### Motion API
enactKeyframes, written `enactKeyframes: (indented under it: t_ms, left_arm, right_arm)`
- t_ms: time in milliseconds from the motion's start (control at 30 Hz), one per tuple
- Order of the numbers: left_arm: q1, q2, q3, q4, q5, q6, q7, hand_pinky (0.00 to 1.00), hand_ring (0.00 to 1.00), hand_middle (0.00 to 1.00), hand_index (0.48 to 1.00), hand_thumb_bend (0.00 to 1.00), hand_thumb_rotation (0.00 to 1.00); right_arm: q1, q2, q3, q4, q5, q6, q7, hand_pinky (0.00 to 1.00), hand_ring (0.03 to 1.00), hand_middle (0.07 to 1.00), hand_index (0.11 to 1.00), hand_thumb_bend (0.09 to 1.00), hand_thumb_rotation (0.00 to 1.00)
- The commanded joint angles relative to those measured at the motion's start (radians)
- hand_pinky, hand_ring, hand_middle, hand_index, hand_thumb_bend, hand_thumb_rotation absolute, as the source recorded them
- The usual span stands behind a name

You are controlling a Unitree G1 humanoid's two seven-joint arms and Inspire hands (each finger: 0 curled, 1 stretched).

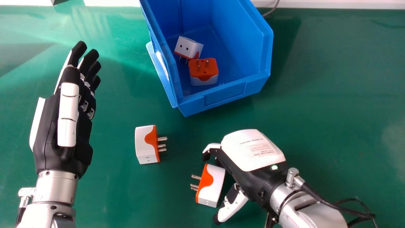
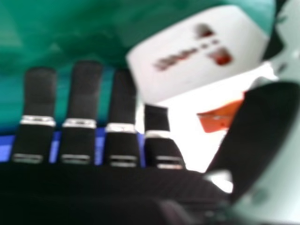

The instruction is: Pick all objects and put in blue box

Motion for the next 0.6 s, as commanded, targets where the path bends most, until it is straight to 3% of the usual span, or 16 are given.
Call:
enactKeyframes:
  t_ms: [0,300,367,567]
  left_arm:
    - [0.001,-0.002,-0.003,-0.033,0.001,-0.001,0.007,1.00,0.96,0.94,0.938,0.70,0.85]
    - [-0.001,-0.001,-0.006,-0.035,-0.002,0.003,0.011,0.99,0.95,0.94,0.933,0.70,0.85]
    - [-0.002,0.001,-0.007,-0.031,-0.002,-0.002,0.007,0.99,0.95,0.94,0.931,0.70,0.85]
    - [0.003,0.000,-0.012,-0.045,0.008,0.004,0.019,0.99,0.95,0.94,0.927,0.70,0.85]
  right_arm:
    - [0.001,0.003,0.002,-0.035,0.001,-0.007,0.007,0.45,0.538,0.635,0.728,0.986,0.28]
    - [-0.009,0.012,0.003,-0.026,0.001,-0.007,0.012,0.40,0.506,0.622,0.721,0.970,0.29]
    - [-0.010,0.016,0.003,-0.021,0.002,-0.004,0.011,0.39,0.478,0.599,0.712,0.960,0.29]
    - [-0.016,0.029,0.004,0.015,-0.005,-0.009,-0.034,0.34,0.430,0.558,0.683,0.952,0.27]
